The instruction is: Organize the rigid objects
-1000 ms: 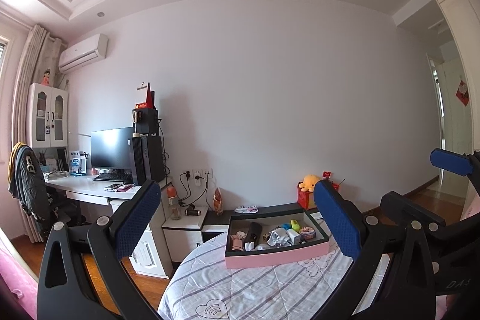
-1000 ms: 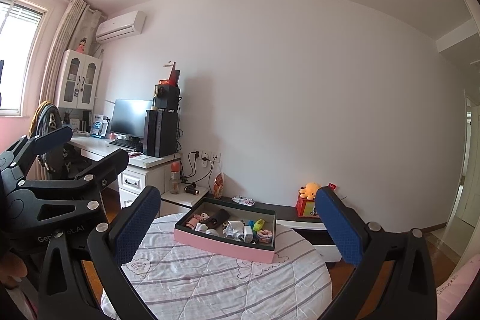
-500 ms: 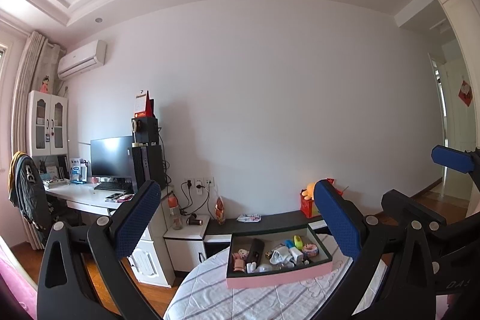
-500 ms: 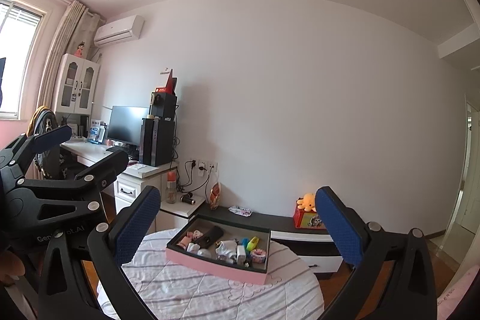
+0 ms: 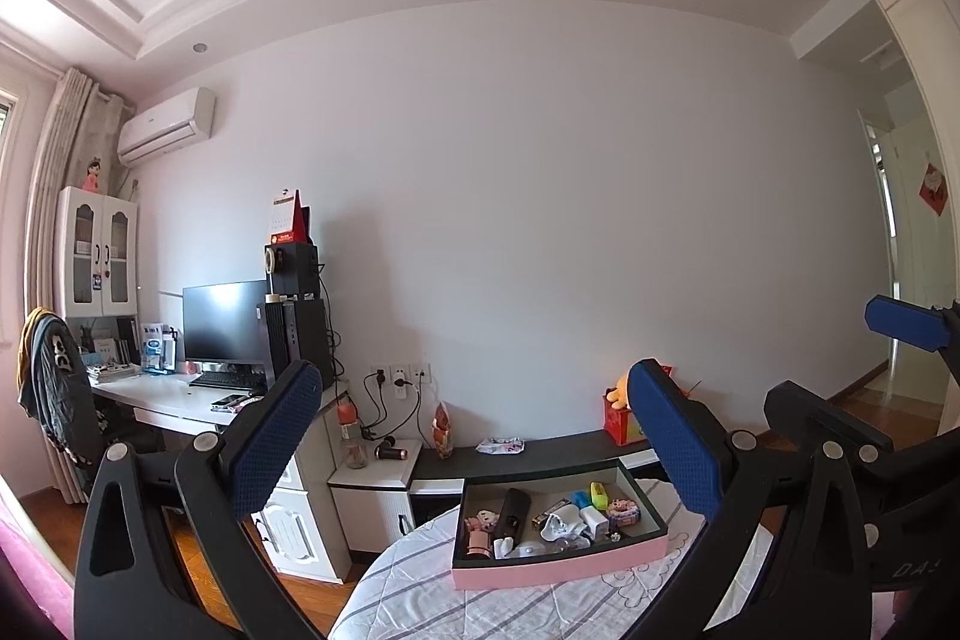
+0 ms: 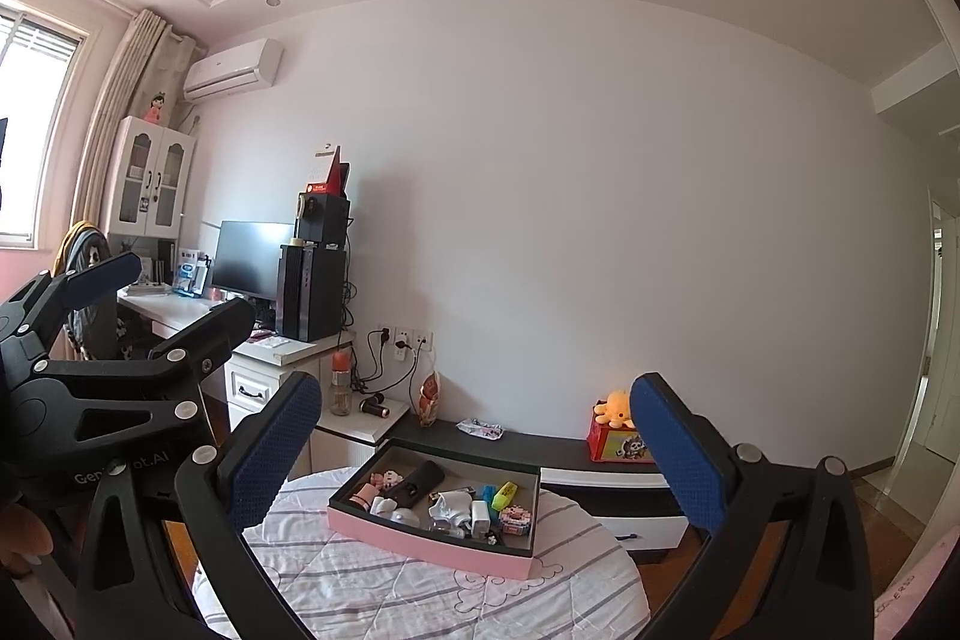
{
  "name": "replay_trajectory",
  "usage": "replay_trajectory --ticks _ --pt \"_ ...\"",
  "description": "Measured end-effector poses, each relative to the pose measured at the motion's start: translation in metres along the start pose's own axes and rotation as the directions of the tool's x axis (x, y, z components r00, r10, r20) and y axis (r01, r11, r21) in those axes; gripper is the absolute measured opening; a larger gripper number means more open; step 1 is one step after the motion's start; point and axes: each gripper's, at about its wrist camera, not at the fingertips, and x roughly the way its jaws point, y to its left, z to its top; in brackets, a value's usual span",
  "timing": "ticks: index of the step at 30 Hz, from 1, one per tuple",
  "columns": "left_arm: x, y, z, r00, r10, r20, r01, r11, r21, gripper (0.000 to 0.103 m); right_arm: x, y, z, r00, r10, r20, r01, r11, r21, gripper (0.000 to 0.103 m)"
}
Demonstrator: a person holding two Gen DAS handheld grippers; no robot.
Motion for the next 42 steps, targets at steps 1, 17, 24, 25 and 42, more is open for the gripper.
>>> replay_trajectory --ticks 1,17,24,25,42 --pt "-0.0002 0.0001 -0.0002 1.0 0.0 0.002 0.0 1.0 0.0 0.103 -0.0002 0.0006 0.0005 1.0 -0.001 0.001 0.001 1.0 -0.002 0.103" --pt "-0.0033 0.0016 0.0003 1.0 0.004 0.004 -0.004 1.0 -0.003 0.103 -0.0012 0.0032 0.0022 1.0 -0.001 0.008 0.001 1.0 -0.003 0.103" --pt "-0.0039 0.0013 -0.0003 1.0 0.004 0.007 -0.004 1.0 -0.006 0.103 -0.0028 0.0046 0.0013 1.0 -0.004 0.01 0.004 1.0 -0.002 0.103" --pt "-0.0041 0.0012 -0.0004 1.0 0.005 0.006 -0.005 1.0 -0.005 0.103 -0.003 0.0047 0.0011 1.0 -0.004 0.01 0.004 1.0 -0.002 0.103" --pt "-0.0063 0.0003 0.0008 0.999 0.005 0.035 -0.005 1.0 0.005 0.103 -0.001 0.0059 -0.0001 1.0 -0.002 0.002 0.002 1.0 0.006 0.103"
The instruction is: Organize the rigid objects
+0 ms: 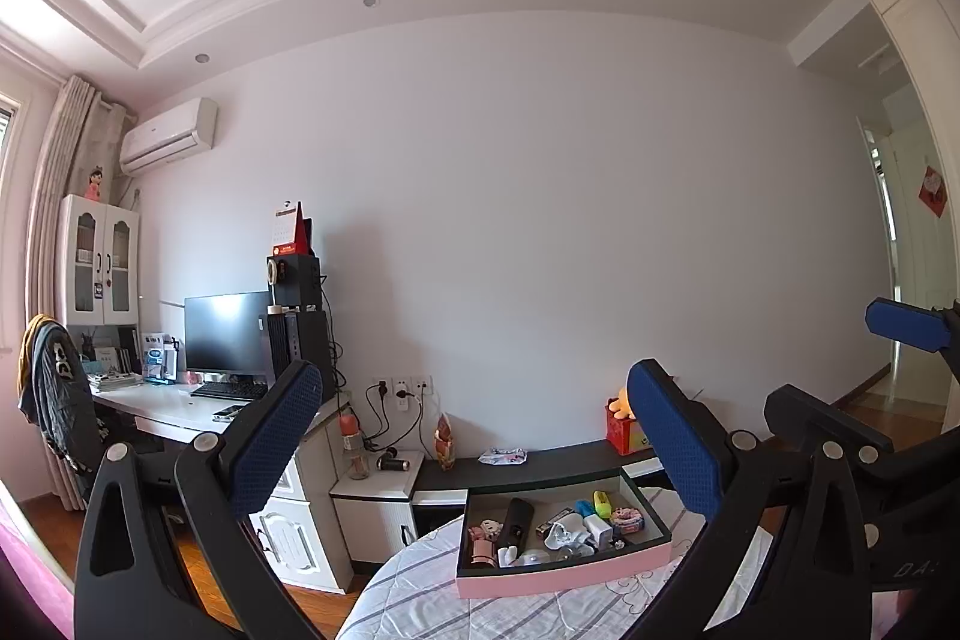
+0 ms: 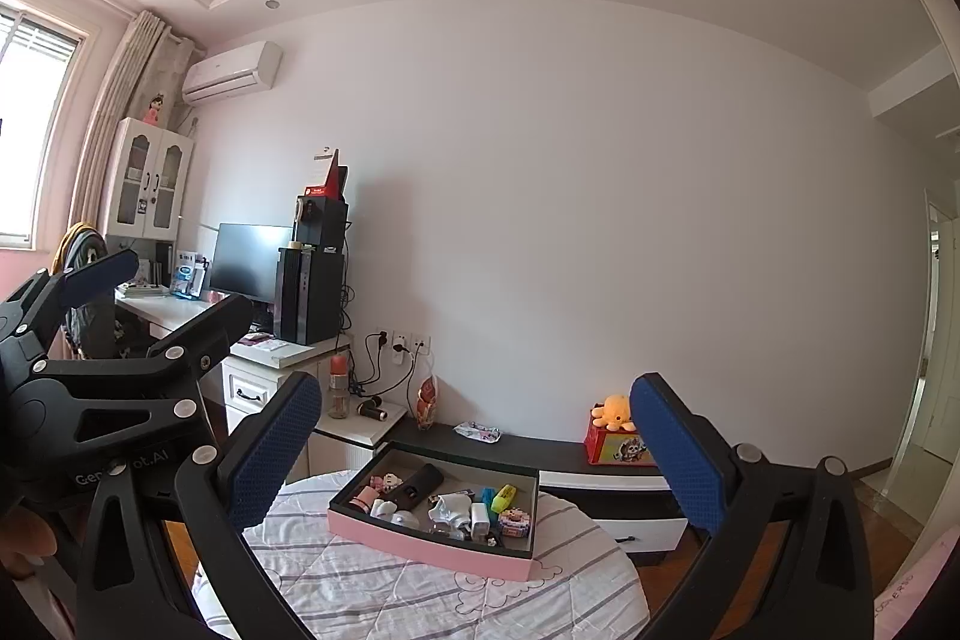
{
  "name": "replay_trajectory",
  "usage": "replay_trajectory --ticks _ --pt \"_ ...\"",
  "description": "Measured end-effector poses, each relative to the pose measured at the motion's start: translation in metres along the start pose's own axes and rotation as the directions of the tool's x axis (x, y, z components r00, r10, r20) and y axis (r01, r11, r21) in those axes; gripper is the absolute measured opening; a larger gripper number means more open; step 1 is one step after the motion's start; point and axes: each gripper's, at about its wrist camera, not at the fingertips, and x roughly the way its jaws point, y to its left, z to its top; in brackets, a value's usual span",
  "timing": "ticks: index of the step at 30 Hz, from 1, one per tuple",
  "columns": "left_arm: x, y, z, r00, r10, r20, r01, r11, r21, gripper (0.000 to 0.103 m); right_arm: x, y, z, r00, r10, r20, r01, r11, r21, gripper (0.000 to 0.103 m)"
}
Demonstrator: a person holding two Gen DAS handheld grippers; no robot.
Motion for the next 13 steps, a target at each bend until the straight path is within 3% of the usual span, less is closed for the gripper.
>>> replay_trajectory --ticks 13 --pt "0.0008 0.0003 -0.0003 1.0 -0.004 -0.009 0.004 1.0 0.0 0.103 -0.0013 0.0009 -0.001 1.0 -0.006 -0.006 0.006 1.0 0.004 0.103"
